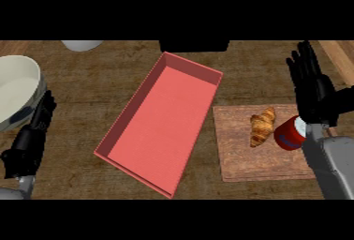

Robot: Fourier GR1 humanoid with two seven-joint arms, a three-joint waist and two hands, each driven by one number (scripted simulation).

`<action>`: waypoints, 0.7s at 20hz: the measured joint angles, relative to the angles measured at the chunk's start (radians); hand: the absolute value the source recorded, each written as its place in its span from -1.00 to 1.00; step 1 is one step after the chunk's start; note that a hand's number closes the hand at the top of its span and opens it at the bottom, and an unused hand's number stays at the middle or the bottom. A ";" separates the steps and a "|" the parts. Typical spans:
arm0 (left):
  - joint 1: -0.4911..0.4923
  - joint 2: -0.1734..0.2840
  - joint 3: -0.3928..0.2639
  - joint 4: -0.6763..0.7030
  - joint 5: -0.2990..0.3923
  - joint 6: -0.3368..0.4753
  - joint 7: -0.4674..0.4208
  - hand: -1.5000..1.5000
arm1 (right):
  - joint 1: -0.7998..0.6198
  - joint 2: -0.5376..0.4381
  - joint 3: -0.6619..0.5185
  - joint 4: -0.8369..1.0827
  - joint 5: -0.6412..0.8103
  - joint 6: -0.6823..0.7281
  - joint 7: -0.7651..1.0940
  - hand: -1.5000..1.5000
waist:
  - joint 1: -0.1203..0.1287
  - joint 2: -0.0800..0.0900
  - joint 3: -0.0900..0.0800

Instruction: Pick the can from the cutting board and place it in the cardboard box

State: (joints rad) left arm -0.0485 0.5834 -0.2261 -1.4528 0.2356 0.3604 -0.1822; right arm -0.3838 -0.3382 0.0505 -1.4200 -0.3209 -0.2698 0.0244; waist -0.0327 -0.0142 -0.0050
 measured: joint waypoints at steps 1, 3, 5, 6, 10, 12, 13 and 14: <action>-0.008 -0.008 -0.009 0.006 -0.010 -0.001 0.002 0.00 | 0.029 -0.018 -0.022 -0.005 -0.013 0.036 -0.041 -1.00 | 0.003 0.003 0.001; -0.010 -0.002 -0.011 0.025 -0.017 -0.009 0.008 0.00 | 0.096 -0.061 -0.073 -0.021 -0.047 0.131 -0.159 -1.00 | -0.008 0.009 0.005; -0.007 0.002 -0.021 0.039 -0.027 -0.014 0.018 0.00 | 0.142 -0.103 -0.129 -0.027 -0.076 0.221 -0.286 -1.00 | -0.031 0.013 0.011; -0.003 0.006 -0.026 0.045 -0.031 -0.017 0.023 0.00 | 0.158 -0.124 -0.157 -0.030 -0.090 0.264 -0.343 -1.00 | -0.044 0.013 0.014; 0.004 -0.002 -0.054 0.057 -0.034 -0.039 0.036 0.00 | 0.221 -0.137 -0.312 0.066 -0.126 0.268 -0.512 -1.00 | -0.061 0.024 0.026; -0.002 -0.003 -0.068 0.065 -0.039 -0.051 0.045 0.00 | 0.261 -0.148 -0.360 0.116 -0.132 0.336 -0.645 -1.00 | -0.054 0.029 0.024; -0.003 -0.007 -0.074 0.069 -0.042 -0.055 0.047 0.00 | 0.278 -0.156 -0.377 0.134 -0.127 0.369 -0.716 -1.00 | -0.050 0.030 0.024; -0.005 -0.009 -0.078 0.073 -0.045 -0.055 0.050 0.00 | 0.299 -0.171 -0.392 0.147 -0.114 0.403 -0.786 -1.00 | -0.047 0.030 0.023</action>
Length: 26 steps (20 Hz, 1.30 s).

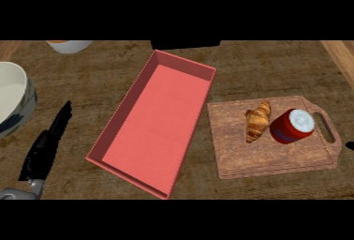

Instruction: Pick the can from the cutting board and place it in the cardboard box

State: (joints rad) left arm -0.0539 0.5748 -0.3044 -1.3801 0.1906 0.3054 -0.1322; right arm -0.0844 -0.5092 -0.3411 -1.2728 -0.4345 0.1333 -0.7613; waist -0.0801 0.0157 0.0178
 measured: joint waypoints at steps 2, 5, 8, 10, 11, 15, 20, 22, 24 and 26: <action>-0.013 -0.001 -0.007 0.000 -0.004 -0.005 0.016 0.00 | 0.051 -0.041 -0.015 0.027 0.055 0.054 -0.131 -1.00 | 0.004 -0.001 -0.002; -0.020 0.002 -0.016 0.001 -0.008 -0.018 0.025 0.00 | 0.141 -0.105 -0.031 0.070 0.168 0.053 -0.241 -1.00 | 0.021 -0.004 -0.006; -0.040 -0.012 -0.030 0.017 -0.023 -0.024 0.036 0.00 | 0.216 -0.155 -0.042 0.098 0.268 0.024 -0.289 -1.00 | 0.035 -0.008 -0.010; -0.051 -0.035 -0.048 0.022 -0.040 -0.016 0.049 0.00 | 0.262 -0.191 -0.050 0.112 0.310 0.019 -0.306 -1.00 | 0.043 -0.011 -0.012; -0.061 -0.045 -0.050 0.030 -0.044 -0.016 0.051 0.00 | 0.284 -0.201 -0.047 0.116 0.334 0.014 -0.315 -1.00 | 0.046 -0.011 -0.013; -0.080 -0.058 -0.052 0.039 -0.065 -0.030 0.065 0.00 | 0.364 -0.227 -0.049 0.069 0.394 -0.001 -0.318 -1.00 | 0.058 -0.015 -0.016; -0.107 -0.063 -0.018 0.071 -0.069 -0.071 0.067 0.00 | 0.463 -0.214 -0.042 -0.092 0.481 -0.039 -0.263 -1.00 | 0.063 -0.017 -0.018; -0.125 -0.074 -0.011 0.071 -0.086 -0.076 0.085 0.00 | 0.467 -0.203 -0.040 -0.136 0.519 -0.056 -0.227 -1.00 | 0.067 -0.017 -0.018; -0.131 -0.094 -0.008 0.082 -0.101 -0.079 0.084 0.00 | 0.484 -0.183 -0.035 -0.183 0.560 -0.078 -0.185 -1.00 | 0.068 -0.016 -0.019; -0.131 -0.100 0.003 0.082 -0.113 -0.089 0.090 0.00 | 0.504 -0.175 -0.049 -0.223 0.589 -0.085 -0.148 -1.00 | 0.070 -0.017 -0.019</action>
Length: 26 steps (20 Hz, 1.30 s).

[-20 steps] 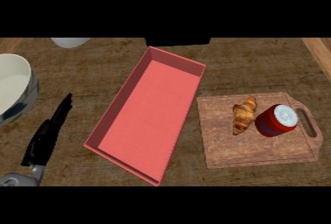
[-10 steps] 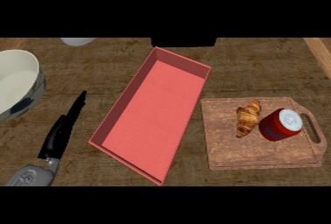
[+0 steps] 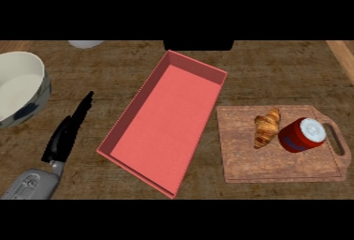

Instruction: Pick the can from the cutting board and place it in the cardboard box

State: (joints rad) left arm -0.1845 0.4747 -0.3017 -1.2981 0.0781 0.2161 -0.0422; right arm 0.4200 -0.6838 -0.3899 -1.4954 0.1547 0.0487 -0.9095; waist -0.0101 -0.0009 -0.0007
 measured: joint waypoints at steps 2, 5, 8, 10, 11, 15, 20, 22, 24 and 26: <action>0.000 -0.008 0.008 0.005 -0.010 -0.010 -0.001 0.00 | -0.005 0.012 0.011 -0.055 0.035 -0.005 0.074 -1.00 | 0.002 0.000 0.000; 0.023 -0.015 0.032 -0.003 -0.021 -0.030 -0.011 0.00 | -0.007 0.034 0.018 -0.108 0.082 0.007 0.141 -1.00 | 0.005 0.000 0.000; 0.024 -0.032 0.048 0.003 -0.042 -0.042 -0.018 0.00 | -0.044 0.055 0.042 -0.116 0.134 0.022 0.203 -1.00 | 0.007 0.001 0.000; 0.021 -0.037 0.063 0.001 -0.055 -0.054 -0.012 0.00 | -0.061 0.070 0.053 -0.135 0.159 0.041 0.245 -1.00 | 0.007 0.001 0.000; 0.016 -0.042 0.072 0.009 -0.061 -0.064 -0.013 0.00 | -0.070 0.077 0.055 -0.132 0.170 0.053 0.251 -1.00 | 0.007 0.001 0.000; 0.039 -0.070 0.090 -0.024 -0.100 -0.067 0.001 0.00 | -0.122 0.118 0.077 -0.100 0.241 0.056 0.258 -1.00 | 0.009 0.000 0.001; 0.037 -0.083 0.129 -0.015 -0.118 -0.105 -0.006 0.00 | -0.204 0.162 0.072 -0.048 0.298 0.014 0.245 -1.00 | 0.010 0.001 0.001; 0.029 -0.094 0.144 -0.001 -0.131 -0.115 -0.006 0.00 | -0.206 0.185 0.068 -0.062 0.313 0.000 0.241 -1.00 | 0.008 0.001 0.001; 0.029 -0.113 0.148 0.008 -0.151 -0.116 -0.012 0.00 | -0.229 0.184 0.059 -0.028 0.333 -0.004 0.215 -1.00 | 0.009 0.001 0.001; 0.035 -0.125 0.154 -0.008 -0.167 -0.117 -0.002 0.00 | -0.234 0.195 0.068 -0.037 0.364 -0.002 0.232 -1.00 | 0.009 0.001 0.001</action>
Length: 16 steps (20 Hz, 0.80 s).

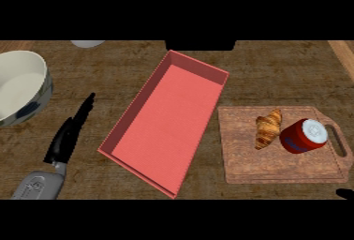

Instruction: Pick the can from the cutting board and place it in the cardboard box

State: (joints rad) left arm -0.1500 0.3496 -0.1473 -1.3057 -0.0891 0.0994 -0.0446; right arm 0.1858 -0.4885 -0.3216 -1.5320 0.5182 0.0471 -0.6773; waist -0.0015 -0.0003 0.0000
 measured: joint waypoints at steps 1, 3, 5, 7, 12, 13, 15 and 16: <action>-0.009 -0.003 0.007 -0.003 -0.005 -0.007 0.013 0.00 | -0.008 0.000 0.001 0.009 0.010 0.006 -0.001 -1.00 | 0.000 0.000 0.000; 0.004 -0.006 0.015 -0.023 -0.012 -0.018 0.018 0.00 | -0.030 0.012 0.023 -0.013 0.038 0.022 0.050 -1.00 | 0.001 0.000 0.000; 0.024 -0.022 0.016 -0.044 -0.033 -0.018 0.022 0.00 | -0.051 0.018 0.026 0.001 0.060 0.031 0.060 -1.00 | 0.001 0.000 0.000; 0.022 -0.028 0.033 -0.043 -0.040 -0.033 0.019 0.00 | -0.082 0.027 0.036 0.017 0.090 0.030 0.078 -1.00 | 0.002 0.000 0.000; 0.035 -0.046 0.060 -0.063 -0.066 -0.059 0.025 0.00 | -0.122 0.062 0.046 0.057 0.142 0.004 0.090 -1.00 | 0.002 0.000 0.000; 0.038 -0.050 0.069 -0.058 -0.072 -0.067 0.016 0.00 | -0.131 0.064 0.045 0.069 0.151 0.002 0.088 -1.00 | 0.002 0.000 0.000; 0.016 -0.059 0.088 -0.042 -0.077 -0.080 0.017 0.00 | -0.122 0.078 0.050 0.058 0.165 0.001 0.090 -1.00 | 0.000 0.000 0.000; 0.000 -0.068 0.095 -0.022 -0.086 -0.079 0.015 0.00 | -0.125 0.078 0.048 0.058 0.170 0.005 0.091 -1.00 | 0.000 0.000 0.000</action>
State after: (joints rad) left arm -0.1504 0.2818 -0.0526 -1.3278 -0.1751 0.0200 -0.0299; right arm 0.0605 -0.4104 -0.2735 -1.4736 0.6877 0.0518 -0.5863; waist -0.0015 -0.0002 0.0001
